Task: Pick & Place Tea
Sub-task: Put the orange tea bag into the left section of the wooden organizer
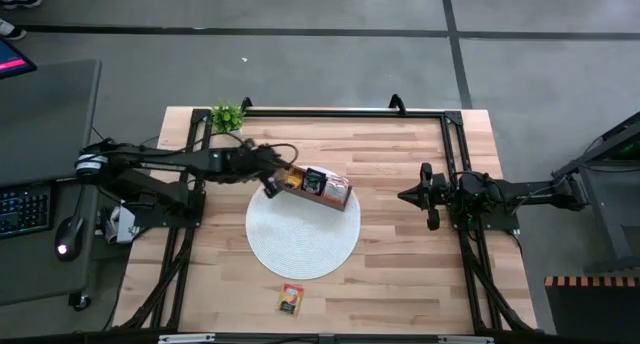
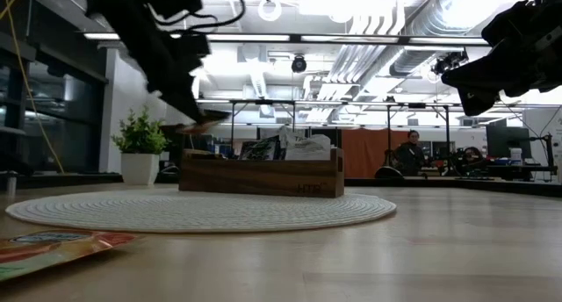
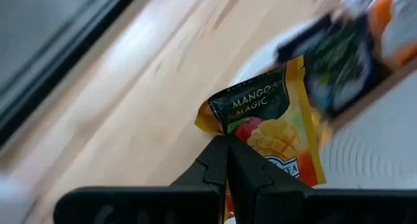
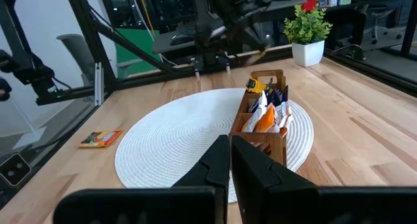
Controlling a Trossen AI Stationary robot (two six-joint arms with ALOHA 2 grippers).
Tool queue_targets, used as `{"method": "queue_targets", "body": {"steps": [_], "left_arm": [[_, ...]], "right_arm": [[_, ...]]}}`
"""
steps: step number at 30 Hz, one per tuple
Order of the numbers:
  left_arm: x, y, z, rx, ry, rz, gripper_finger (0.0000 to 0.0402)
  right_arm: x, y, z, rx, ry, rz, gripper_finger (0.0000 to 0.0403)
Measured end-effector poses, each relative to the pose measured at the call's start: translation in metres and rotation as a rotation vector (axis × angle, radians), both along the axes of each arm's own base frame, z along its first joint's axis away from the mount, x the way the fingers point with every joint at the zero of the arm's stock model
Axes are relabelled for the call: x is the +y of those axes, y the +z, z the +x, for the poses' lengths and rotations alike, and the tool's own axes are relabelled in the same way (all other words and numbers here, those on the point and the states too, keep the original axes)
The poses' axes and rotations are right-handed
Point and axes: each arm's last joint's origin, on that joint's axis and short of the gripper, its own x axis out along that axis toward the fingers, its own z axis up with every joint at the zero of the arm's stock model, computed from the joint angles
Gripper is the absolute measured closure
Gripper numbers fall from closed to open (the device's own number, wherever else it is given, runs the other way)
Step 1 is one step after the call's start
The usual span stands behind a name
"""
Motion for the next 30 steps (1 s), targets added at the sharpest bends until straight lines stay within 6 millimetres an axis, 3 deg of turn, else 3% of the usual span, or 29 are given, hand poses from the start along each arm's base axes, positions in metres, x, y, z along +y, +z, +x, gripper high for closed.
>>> {"method": "queue_targets", "body": {"steps": [10,30], "left_arm": [[0.006,-0.016,0.035,-0.122,0.048,0.050,0.0401],[0.018,-0.049,0.051,-0.111,0.196,0.032,0.0401]], "right_arm": [[0.000,-0.001,0.000,0.006,0.000,0.000,0.0391],[0.000,-0.001,0.000,0.007,0.000,0.000,0.0391]]}}
